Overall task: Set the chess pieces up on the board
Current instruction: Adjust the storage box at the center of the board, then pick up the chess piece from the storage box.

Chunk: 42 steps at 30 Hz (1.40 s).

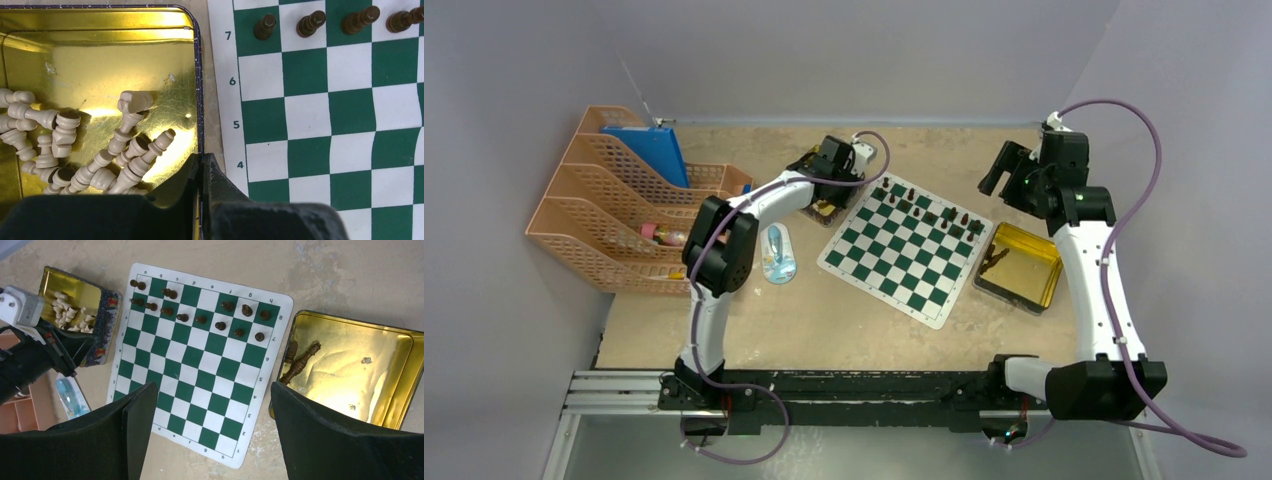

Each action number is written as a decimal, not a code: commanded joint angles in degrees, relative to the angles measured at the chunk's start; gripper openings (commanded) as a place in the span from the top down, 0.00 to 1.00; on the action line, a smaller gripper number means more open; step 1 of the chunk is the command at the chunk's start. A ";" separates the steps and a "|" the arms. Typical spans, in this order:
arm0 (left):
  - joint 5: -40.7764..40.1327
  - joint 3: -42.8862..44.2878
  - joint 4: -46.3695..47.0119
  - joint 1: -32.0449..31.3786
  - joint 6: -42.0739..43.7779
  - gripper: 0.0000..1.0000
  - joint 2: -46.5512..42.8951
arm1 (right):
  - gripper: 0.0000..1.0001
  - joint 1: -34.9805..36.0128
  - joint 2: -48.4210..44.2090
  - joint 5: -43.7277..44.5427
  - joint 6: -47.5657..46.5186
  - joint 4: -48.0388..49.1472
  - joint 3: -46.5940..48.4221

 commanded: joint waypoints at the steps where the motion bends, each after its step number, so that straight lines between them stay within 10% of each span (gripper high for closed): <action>1: -2.41 4.34 -0.34 0.27 -3.66 1.00 0.99 | 0.15 -0.19 -1.45 0.46 0.11 0.74 -0.51; 16: -3.84 7.42 -1.91 0.31 -5.43 0.96 1.83 | 0.15 -0.19 -3.30 -0.20 -0.02 -1.21 -2.48; 23: -2.64 9.93 -5.25 0.18 -6.17 0.74 -0.49 | 0.19 -0.19 -4.63 1.52 4.87 -3.79 -5.99; 27: -2.18 11.59 -8.12 0.20 -8.28 0.52 -3.33 | 0.28 -0.19 -6.25 4.55 9.01 -3.18 -7.43; 35: 3.16 7.52 -14.82 0.18 -14.64 0.44 -14.81 | 0.59 -1.19 -5.67 14.03 12.93 -1.89 -10.15; 42: 9.20 -5.81 -17.66 0.14 -18.77 0.42 -26.43 | 0.67 -9.09 -2.23 12.85 12.19 3.66 -16.88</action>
